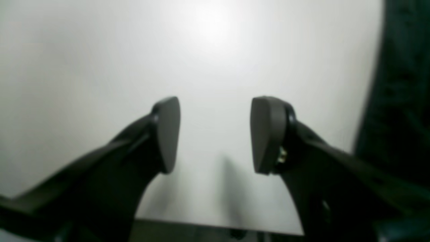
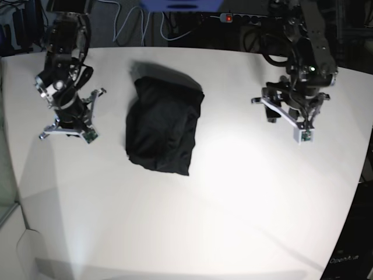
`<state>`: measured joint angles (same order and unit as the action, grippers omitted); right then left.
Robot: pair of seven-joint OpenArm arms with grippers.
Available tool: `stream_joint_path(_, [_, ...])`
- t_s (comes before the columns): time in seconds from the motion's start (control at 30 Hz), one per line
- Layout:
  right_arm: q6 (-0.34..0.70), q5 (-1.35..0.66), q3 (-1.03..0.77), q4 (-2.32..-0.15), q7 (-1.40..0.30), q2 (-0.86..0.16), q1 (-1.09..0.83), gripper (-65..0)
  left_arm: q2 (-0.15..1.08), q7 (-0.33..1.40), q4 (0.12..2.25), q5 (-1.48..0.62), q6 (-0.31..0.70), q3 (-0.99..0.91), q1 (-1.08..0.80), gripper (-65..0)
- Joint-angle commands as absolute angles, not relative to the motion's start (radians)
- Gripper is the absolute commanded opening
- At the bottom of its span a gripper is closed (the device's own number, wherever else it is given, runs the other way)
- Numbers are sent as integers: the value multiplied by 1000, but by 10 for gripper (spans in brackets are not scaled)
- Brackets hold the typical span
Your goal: Fold the T-shirt properly
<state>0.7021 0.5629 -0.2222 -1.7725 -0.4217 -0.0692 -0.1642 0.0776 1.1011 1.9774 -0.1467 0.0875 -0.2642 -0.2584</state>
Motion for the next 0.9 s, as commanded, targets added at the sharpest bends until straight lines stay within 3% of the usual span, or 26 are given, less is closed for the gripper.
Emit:
stream_joint_path(0.0, [698,553,-245,-1814,-410,-47,-176,-650,91,1095,1997,-159,124,-263,-257,-322])
stream_joint_path(0.23, [698,518,-432,-1948,-355,99,-323,-650,117,1092,2009,-151,394,-394,-344,-322])
stream_joint_path(0.4, [698,489,-602,-1956,-237,157,-375,-650,180,1093,2012,-150,519,-415,-392,-326])
stream_joint_path(0.7, [698,254,-805,-1946,-225,157,-493,-650,242,1093,2014,-150,552,-407,-470,-592])
stream_joint_path(0.8, [698,174,-832,-1937,-202,157,-559,-650,243,1093,2012,-150,552,-409,-493,-650])
stream_joint_path(0.87, [698,159,-839,-1931,-179,157,-605,-650,243,1093,2012,-150,552,-407,-504,-650])
